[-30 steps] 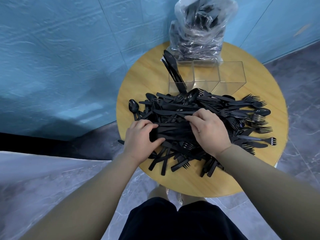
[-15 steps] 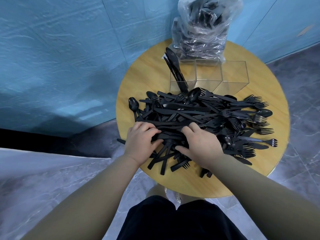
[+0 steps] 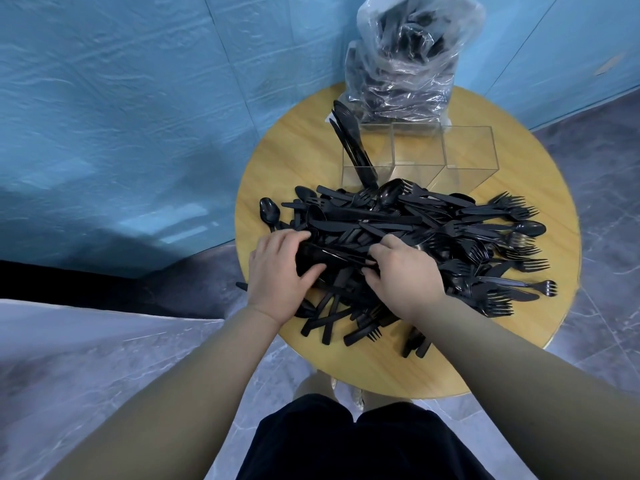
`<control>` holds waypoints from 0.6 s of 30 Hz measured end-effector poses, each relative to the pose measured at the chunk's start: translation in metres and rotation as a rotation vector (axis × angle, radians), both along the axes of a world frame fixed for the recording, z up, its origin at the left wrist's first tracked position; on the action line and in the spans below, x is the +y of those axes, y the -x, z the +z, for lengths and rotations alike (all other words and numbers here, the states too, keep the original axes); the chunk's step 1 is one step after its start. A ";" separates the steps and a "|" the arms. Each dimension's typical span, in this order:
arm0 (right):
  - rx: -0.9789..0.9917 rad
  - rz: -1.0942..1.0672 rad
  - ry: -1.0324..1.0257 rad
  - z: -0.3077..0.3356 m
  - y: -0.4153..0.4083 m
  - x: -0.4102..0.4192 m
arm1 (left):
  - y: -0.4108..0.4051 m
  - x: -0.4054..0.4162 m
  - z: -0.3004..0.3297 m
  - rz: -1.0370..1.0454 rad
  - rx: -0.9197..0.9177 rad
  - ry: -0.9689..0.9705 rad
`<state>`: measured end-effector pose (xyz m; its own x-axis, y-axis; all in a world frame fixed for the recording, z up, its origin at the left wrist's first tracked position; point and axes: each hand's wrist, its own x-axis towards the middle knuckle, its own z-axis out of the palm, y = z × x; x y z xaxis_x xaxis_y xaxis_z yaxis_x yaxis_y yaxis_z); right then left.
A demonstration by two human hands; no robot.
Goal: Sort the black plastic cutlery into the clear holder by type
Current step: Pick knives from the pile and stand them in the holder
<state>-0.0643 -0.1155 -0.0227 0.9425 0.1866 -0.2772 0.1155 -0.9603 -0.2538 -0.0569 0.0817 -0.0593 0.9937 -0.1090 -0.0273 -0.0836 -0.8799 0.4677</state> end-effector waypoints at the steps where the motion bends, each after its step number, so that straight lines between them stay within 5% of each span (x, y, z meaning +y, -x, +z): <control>1: -0.012 -0.004 -0.010 0.000 -0.001 -0.002 | -0.001 0.001 0.001 0.025 0.005 0.021; 11: -0.056 -0.119 -0.092 0.003 -0.005 -0.018 | -0.002 -0.001 -0.004 -0.069 0.098 -0.061; 18: 0.096 -0.152 -0.240 0.004 -0.004 -0.021 | -0.008 -0.008 -0.003 -0.147 -0.063 -0.007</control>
<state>-0.0599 -0.1368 -0.0185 0.9361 0.1159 -0.3320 -0.0611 -0.8762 -0.4781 -0.0492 0.0742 -0.0619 0.9669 -0.2532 0.0333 -0.2405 -0.8592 0.4516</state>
